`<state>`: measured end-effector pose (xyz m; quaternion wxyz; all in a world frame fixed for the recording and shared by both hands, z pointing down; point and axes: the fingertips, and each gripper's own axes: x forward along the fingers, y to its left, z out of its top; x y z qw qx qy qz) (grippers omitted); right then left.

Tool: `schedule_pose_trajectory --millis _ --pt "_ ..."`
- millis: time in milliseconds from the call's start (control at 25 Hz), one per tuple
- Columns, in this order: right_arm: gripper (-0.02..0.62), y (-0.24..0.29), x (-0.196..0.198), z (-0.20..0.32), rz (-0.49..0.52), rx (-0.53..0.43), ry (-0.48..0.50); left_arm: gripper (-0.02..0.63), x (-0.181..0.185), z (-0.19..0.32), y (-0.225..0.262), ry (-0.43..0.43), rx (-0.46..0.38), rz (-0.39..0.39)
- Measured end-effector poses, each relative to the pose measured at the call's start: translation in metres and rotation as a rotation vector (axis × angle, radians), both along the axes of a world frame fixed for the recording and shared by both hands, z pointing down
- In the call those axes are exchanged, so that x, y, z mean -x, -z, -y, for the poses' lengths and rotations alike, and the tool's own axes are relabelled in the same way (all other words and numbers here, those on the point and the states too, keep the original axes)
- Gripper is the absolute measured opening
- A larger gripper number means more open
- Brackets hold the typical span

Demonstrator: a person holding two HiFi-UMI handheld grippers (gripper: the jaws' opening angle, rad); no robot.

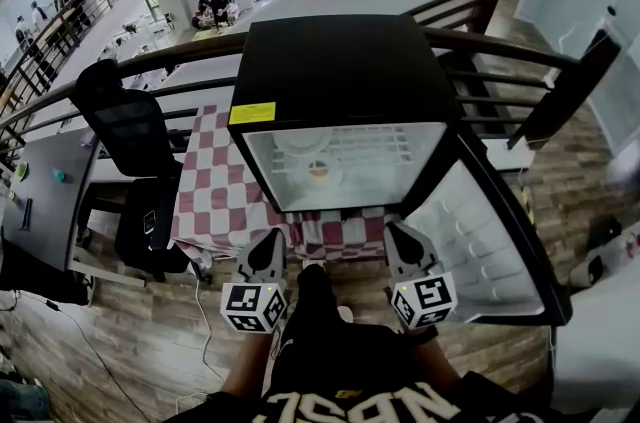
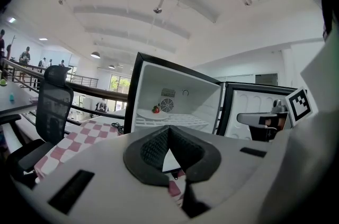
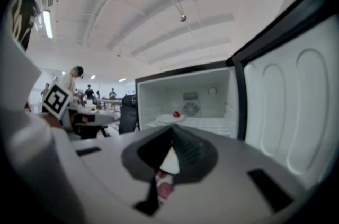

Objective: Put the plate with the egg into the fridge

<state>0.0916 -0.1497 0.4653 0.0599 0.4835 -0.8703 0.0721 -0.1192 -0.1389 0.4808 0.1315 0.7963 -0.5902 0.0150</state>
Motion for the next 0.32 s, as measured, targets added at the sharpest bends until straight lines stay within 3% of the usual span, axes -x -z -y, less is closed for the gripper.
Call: schedule_pose_trajectory --millis 320 --pt "0.020 0.000 0.006 0.011 0.003 0.002 0.019 0.021 0.004 0.007 0.001 0.036 -0.022 0.016"
